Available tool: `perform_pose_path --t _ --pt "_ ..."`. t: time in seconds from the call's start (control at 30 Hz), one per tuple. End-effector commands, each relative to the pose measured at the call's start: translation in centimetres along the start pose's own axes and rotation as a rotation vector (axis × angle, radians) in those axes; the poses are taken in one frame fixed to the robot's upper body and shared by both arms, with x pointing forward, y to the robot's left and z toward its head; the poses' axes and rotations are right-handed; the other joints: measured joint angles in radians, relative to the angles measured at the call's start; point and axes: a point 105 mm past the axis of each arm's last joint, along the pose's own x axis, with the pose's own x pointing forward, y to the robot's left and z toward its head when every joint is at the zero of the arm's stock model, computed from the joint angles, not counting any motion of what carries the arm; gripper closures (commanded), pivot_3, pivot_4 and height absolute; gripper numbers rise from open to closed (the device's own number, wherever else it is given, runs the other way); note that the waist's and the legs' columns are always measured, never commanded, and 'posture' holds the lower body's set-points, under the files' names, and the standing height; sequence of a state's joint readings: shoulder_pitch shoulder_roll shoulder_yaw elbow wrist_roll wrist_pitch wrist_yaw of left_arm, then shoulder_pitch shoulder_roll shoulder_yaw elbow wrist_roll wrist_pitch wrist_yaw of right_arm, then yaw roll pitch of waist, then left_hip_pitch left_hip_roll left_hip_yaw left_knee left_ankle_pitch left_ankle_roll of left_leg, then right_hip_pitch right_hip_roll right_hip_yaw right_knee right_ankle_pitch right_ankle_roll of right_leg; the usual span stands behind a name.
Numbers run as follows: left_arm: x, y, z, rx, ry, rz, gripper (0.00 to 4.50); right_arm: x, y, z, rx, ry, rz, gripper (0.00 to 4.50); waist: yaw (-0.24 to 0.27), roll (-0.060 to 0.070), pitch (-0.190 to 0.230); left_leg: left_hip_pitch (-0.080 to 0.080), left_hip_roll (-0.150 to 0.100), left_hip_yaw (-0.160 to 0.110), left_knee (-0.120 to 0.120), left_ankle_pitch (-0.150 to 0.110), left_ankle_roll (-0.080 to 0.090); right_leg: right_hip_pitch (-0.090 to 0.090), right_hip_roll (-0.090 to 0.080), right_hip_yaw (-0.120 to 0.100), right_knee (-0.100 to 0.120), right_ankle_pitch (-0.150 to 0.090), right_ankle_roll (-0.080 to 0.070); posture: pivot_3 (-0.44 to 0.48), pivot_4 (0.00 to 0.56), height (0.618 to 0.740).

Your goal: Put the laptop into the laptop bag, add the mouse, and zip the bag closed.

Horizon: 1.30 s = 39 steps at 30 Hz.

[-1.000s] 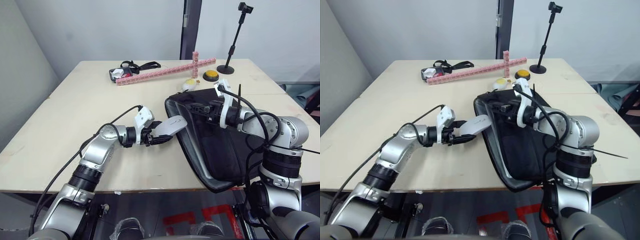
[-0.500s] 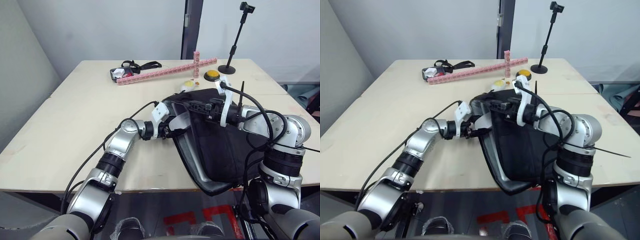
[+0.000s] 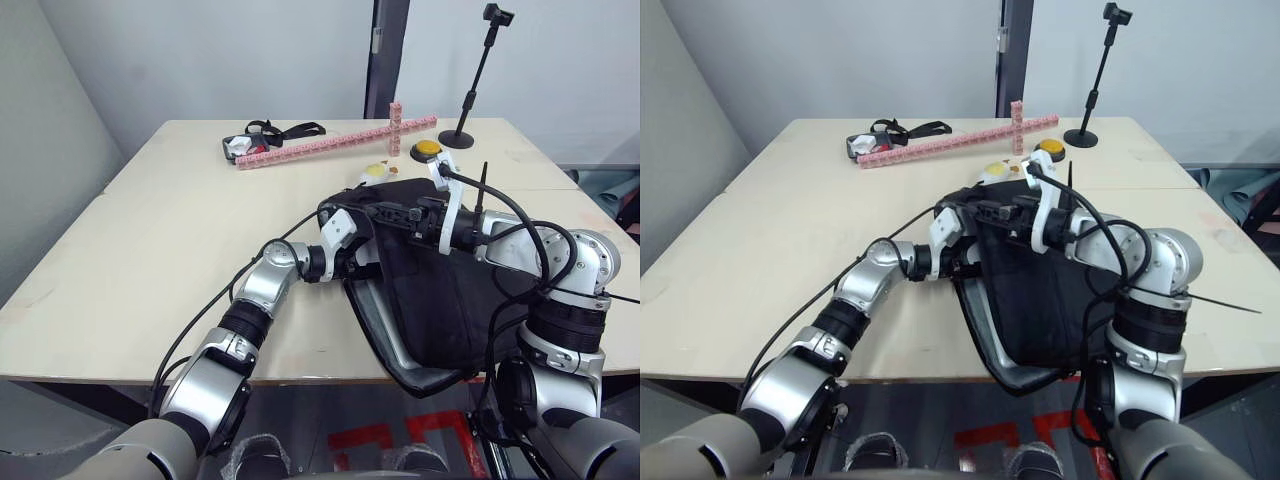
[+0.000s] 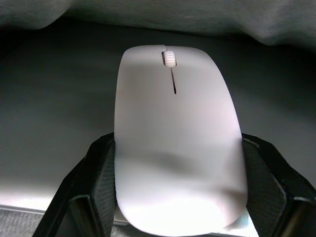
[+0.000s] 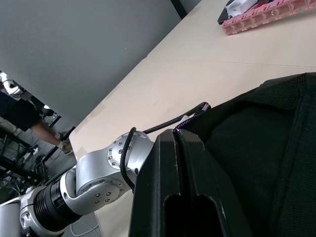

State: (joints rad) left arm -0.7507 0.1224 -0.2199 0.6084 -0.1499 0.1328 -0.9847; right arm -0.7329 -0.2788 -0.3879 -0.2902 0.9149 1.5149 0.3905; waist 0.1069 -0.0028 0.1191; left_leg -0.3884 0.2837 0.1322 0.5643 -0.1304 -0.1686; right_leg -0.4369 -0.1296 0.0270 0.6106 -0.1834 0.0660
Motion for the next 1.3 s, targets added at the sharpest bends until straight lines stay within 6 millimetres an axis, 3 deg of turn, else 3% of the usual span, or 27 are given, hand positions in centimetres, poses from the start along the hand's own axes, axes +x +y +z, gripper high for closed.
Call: perform_pose_path --t 0.03,0.67,1.3 --pt "0.2 -0.4 0.4 0.026 0.014 -0.039 1.7 -0.3 1.6 2.0 -0.072 -0.073 0.052 4.48 0.0 0.0 0.0 0.0 0.0 0.0 0.0 0.0 0.0 0.0 0.0 0.0 0.0 0.0 0.0 0.0 0.15 0.74" --pt "1.9 -1.1 -1.0 -0.027 0.105 -0.086 1.7 0.0 2.0 2.9 -0.045 -0.116 0.081 4.48 -0.001 0.0 0.0 0.0 0.0 0.0 -0.001 -0.002 -0.004 0.0 0.0 0.0 0.0 0.0 0.0 0.0 0.15 0.74" --pt "3.7 -0.8 -0.7 -0.018 0.107 -0.059 1.7 -0.1 2.8 3.1 -0.032 -0.124 0.116 4.48 -0.003 0.0 0.0 0.0 0.0 0.0 -0.002 -0.003 -0.005 0.001 0.0 0.0 -0.003 0.001 0.002 0.0 0.15 0.74"
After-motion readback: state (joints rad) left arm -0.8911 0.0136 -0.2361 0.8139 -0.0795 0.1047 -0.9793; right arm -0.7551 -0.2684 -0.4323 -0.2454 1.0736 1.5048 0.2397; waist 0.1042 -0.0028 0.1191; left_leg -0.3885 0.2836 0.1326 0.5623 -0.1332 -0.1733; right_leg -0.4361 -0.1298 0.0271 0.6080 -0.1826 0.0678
